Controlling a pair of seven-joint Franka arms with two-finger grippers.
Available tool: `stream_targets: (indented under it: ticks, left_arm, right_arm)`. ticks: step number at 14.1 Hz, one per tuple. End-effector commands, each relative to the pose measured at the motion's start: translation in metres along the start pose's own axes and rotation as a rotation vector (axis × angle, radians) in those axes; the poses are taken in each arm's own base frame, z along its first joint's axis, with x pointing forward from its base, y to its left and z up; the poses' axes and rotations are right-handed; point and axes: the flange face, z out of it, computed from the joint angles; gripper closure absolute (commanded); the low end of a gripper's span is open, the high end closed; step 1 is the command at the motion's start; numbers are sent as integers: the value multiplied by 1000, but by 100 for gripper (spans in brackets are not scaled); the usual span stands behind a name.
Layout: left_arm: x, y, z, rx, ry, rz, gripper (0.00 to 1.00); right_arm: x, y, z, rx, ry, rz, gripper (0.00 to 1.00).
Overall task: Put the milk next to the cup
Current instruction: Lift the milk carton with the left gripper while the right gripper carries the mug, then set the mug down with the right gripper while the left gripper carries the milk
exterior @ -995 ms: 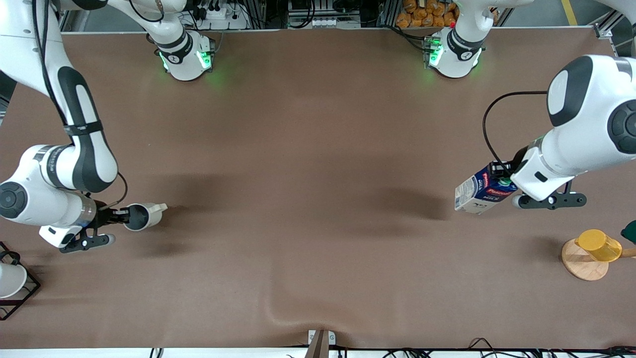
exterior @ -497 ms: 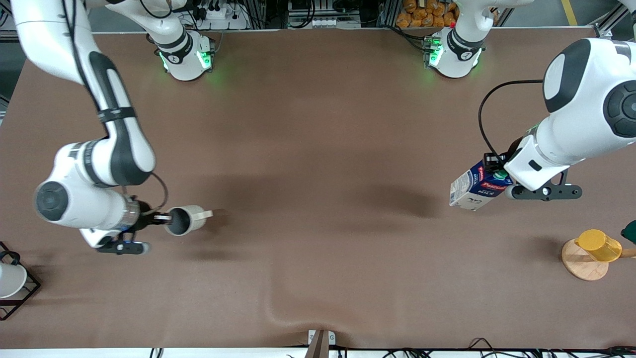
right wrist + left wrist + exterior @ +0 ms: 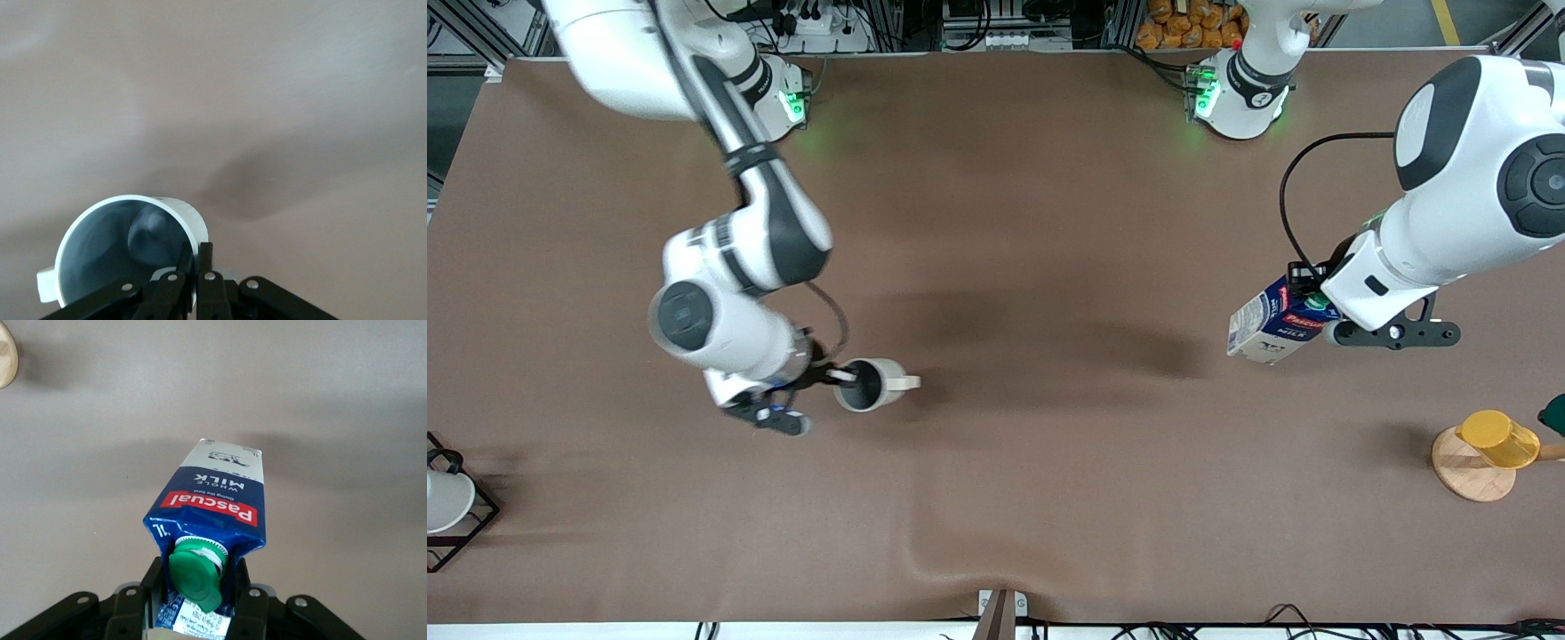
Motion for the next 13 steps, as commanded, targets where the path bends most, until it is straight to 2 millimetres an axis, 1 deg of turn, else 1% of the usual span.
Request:
stream_targets:
  ticks: [1,4,6,7,8,10,11,13]
  left_arm:
    - [-12,5,-12,4,-9,4,56]
    - [-16,11,-16,5,-6,14,56]
    - [-17,14,-16,3,-7,21,56]
    - [-18,18,-16,3,-7,27,56]
    - [-19,23,-17,4,-7,36,56]
    - [-20,27,-17,4,-6,42,56]
    - [-21,32,-17,4,-6,51,57]
    - [-22,37,-17,4,-5,47,57]
  right_arm:
    - [-34,-51,28,37,37,55,100]
    - [-63,-92,51,54,58,104,100]
    - [-78,-110,65,51,88,87,100]
    - [-83,-114,76,42,102,96,100]
    - [-91,-122,82,34,119,93,100]
    - [-106,-129,101,-3,141,93,100]
    - [-108,-131,104,-10,152,87,100]
    - [-109,-131,106,-14,153,87,100]
